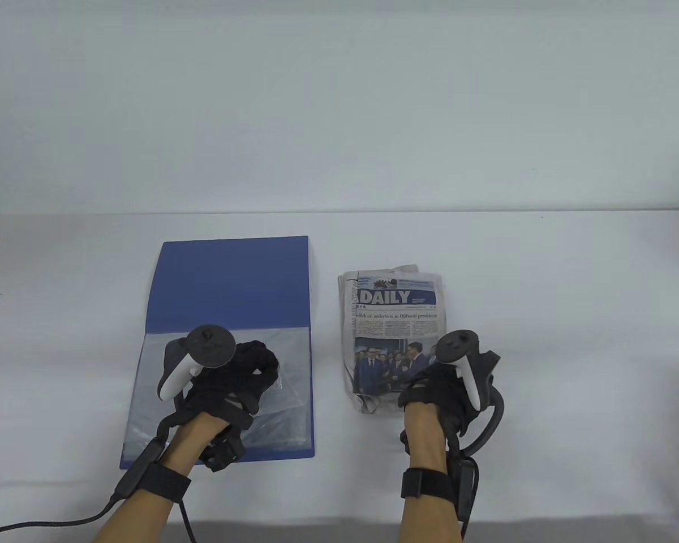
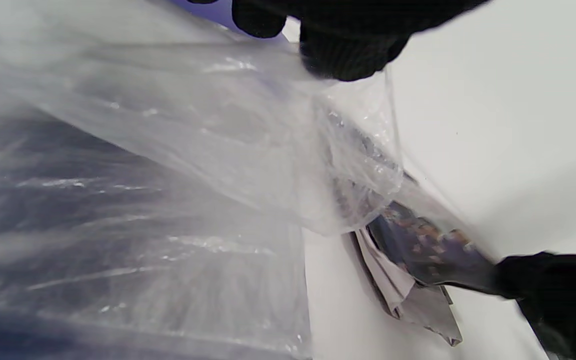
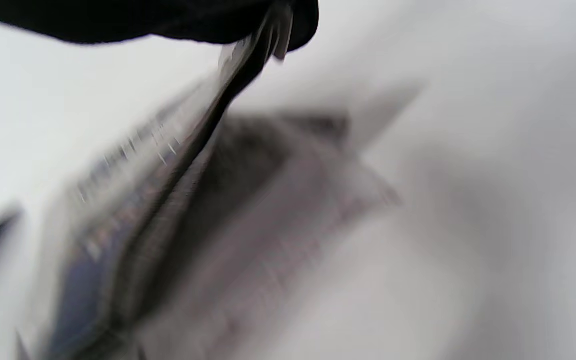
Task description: Insert newspapers into folder
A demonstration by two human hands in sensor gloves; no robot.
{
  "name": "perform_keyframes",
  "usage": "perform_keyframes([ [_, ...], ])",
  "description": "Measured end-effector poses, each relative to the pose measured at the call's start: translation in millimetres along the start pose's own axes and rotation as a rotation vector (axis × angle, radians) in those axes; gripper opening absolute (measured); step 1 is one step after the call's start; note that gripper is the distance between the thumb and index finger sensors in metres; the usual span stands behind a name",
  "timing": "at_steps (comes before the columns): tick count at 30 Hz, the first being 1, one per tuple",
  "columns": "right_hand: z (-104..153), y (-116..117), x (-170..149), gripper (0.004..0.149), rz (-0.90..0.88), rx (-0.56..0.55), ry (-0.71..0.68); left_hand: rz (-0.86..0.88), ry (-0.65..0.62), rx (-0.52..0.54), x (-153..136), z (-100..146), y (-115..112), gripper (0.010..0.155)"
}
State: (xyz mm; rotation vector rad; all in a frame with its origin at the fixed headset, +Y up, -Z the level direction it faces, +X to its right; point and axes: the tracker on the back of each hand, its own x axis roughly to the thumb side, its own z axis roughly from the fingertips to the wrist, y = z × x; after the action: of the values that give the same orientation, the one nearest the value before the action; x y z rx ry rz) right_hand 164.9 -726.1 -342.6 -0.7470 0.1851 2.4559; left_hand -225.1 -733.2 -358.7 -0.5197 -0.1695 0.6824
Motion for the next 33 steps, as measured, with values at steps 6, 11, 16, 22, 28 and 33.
perform_keyframes([
  [6, 6.1, -27.0, -1.8, 0.043, -0.196, -0.125, -0.179, -0.024, 0.003, -0.009, 1.3, -1.5, -2.9, 0.042],
  [11, 18.3, -57.8, 3.3, 0.041, -0.326, -0.185, -0.320, -0.041, 0.006, -0.006, 1.1, -2.3, -4.7, 0.042],
  [16, 20.3, -70.2, -2.5, 0.039, -0.384, -0.164, -0.353, -0.059, 0.005, 0.010, 2.3, -1.5, -4.9, 0.042],
  [22, 17.0, -68.0, 0.6, 0.039, -0.346, -0.041, -0.330, -0.066, 0.006, 0.044, 2.4, 0.0, -2.9, 0.042],
  [28, 14.4, -55.4, 4.7, 0.039, -0.354, 0.087, -0.311, -0.101, 0.016, 0.060, 3.4, 0.1, -4.4, 0.042],
  [33, 11.8, -49.3, 2.3, 0.039, -0.395, 0.171, -0.267, -0.109, 0.014, 0.066, 4.3, 0.3, -5.0, 0.042],
])
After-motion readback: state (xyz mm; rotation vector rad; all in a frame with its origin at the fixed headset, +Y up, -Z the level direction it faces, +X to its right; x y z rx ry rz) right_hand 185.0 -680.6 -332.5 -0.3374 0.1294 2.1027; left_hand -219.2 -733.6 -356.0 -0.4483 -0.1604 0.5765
